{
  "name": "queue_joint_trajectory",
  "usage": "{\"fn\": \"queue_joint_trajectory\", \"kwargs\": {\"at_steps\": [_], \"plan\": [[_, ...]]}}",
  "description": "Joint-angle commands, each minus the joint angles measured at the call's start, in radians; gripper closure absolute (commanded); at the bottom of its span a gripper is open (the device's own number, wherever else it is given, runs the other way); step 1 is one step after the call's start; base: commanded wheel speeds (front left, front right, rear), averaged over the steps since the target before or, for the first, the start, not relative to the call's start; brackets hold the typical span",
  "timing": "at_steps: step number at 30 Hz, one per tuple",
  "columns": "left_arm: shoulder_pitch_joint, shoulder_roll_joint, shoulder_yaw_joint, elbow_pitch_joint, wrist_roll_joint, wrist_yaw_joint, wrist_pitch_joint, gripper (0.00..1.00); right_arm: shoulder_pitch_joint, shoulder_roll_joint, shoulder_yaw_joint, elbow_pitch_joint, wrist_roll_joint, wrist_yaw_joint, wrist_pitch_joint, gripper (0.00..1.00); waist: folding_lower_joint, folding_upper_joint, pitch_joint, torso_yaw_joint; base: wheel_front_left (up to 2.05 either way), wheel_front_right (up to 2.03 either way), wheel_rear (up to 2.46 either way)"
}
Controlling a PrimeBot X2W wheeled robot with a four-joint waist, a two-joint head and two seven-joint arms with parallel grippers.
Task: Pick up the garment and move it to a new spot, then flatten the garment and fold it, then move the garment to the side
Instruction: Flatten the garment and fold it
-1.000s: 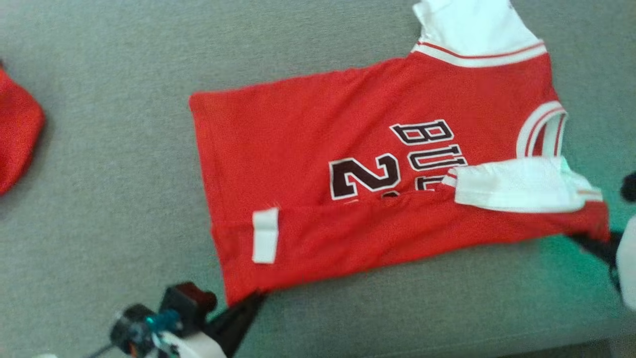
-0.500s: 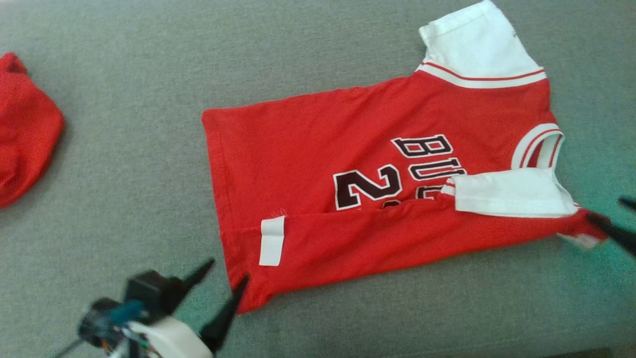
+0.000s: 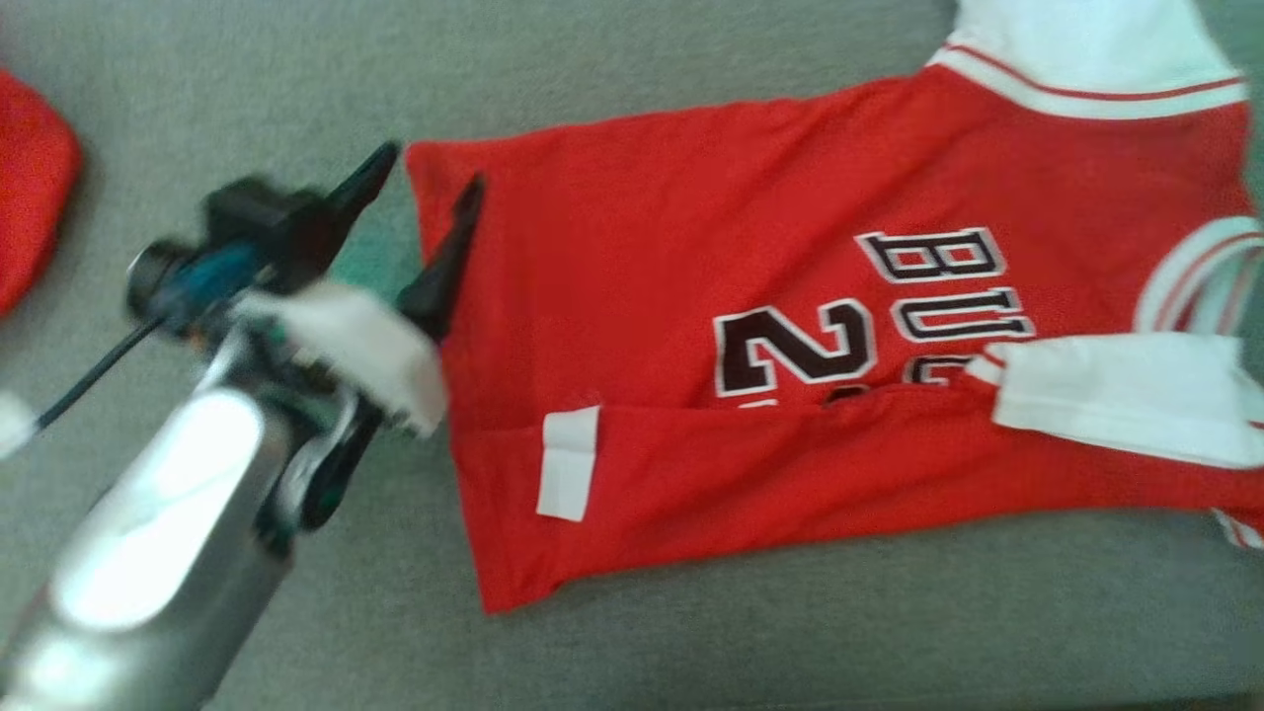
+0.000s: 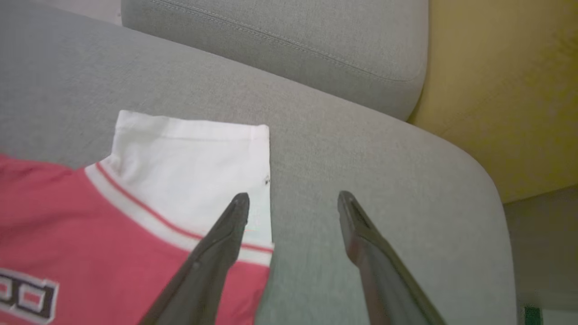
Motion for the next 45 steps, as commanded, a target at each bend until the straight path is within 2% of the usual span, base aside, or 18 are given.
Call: {"fn": "queue_joint_trajectory", "kwargs": {"at_steps": [1,3,4,7,11,16,23,24,25,26,27,28,31,34,38,45], "plan": [[-0.085,-0.015,0.001,0.060,0.039,-0.030,-0.002,0.00,-0.054,0.028,0.013,0.064,-0.058,-0.001,-0.016,0.00,-0.0004,0.0000,0.068,0.068,0.00,0.00,0.00],[-0.131,-0.059,-0.025,0.131,0.040,-0.056,-0.009,0.00,-0.107,0.071,0.034,0.142,-0.098,-0.001,-0.033,0.00,-0.0004,0.0000,0.077,0.084,0.00,0.00,0.00],[-0.131,-0.059,-0.025,0.131,0.040,-0.056,-0.009,0.00,-0.107,0.071,0.034,0.142,-0.098,-0.001,-0.033,0.00,-0.0004,0.0000,0.077,0.084,0.00,0.00,0.00],[-0.178,-0.097,-0.060,0.208,0.054,-0.087,-0.015,0.00,-0.163,0.118,0.049,0.246,-0.141,-0.001,-0.064,0.00,-0.0004,0.0000,0.084,0.103,0.00,0.00,0.00],[-0.225,-0.123,-0.082,0.258,0.063,-0.112,-0.018,0.00,-0.220,0.142,0.047,0.355,-0.177,-0.001,-0.082,0.00,-0.0004,0.0000,0.101,0.118,0.00,0.00,0.00],[-0.255,-0.128,-0.096,0.280,0.060,-0.136,-0.006,0.00,-0.262,0.162,0.052,0.427,-0.176,-0.001,-0.097,0.00,-0.0004,0.0000,0.109,0.122,0.00,0.00,0.00],[-0.251,-0.111,-0.119,0.266,0.025,-0.176,0.053,0.00,-0.269,0.184,0.106,0.447,-0.081,-0.001,-0.058,0.00,-0.0004,0.0000,0.102,0.113,0.00,0.00,0.00],[-0.247,-0.106,-0.124,0.260,0.019,-0.183,0.067,0.03,-0.269,0.184,0.114,0.445,-0.067,-0.001,-0.055,0.00,-0.0004,0.0000,0.100,0.112,0.00,0.00,0.00],[-0.245,-0.102,-0.129,0.251,0.012,-0.189,0.079,0.38,-0.269,0.185,0.123,0.441,-0.050,-0.001,-0.053,0.00,-0.0004,0.0000,0.099,0.112,0.00,0.00,0.00],[-0.242,-0.098,-0.133,0.241,0.003,-0.196,0.090,1.00,-0.269,0.188,0.132,0.436,-0.030,-0.001,-0.052,0.00,-0.0004,0.0000,0.098,0.111,0.00,0.00,0.00],[-0.240,-0.093,-0.139,0.231,-0.005,-0.204,0.102,1.00,-0.269,0.189,0.143,0.429,-0.010,-0.001,-0.051,0.20,-0.0004,0.0000,0.096,0.111,0.00,0.00,0.00],[-0.239,-0.087,-0.143,0.221,-0.013,-0.211,0.113,1.00,-0.270,0.189,0.152,0.420,0.010,-0.001,-0.055,1.00,-0.0004,0.0000,0.093,0.111,0.00,0.00,0.00],[-0.245,-0.072,-0.126,0.193,-0.022,-0.207,0.110,1.00,-0.294,0.169,0.160,0.399,0.024,-0.001,-0.123,1.00,-0.0004,0.0000,0.086,0.108,0.00,0.00,0.00],[-0.259,-0.060,-0.076,0.180,-0.018,-0.172,0.068,1.00,-0.332,0.153,0.149,0.403,0.005,-0.001,-0.219,1.00,-0.0004,0.0000,0.076,0.100,0.00,0.00,0.00],[-0.251,-0.042,-0.025,0.144,-0.038,-0.148,0.030,1.00,-0.347,0.128,0.168,0.402,0.013,-0.001,-0.264,1.00,-0.0004,0.0000,0.049,0.083,0.00,0.00,0.00],[-0.127,0.000,-0.006,0.027,-0.060,-0.119,-0.010,1.00,-0.221,0.046,0.220,0.292,0.093,-0.001,-0.327,1.00,-0.0004,0.0000,-0.009,0.038,0.00,0.00,0.00]]}}
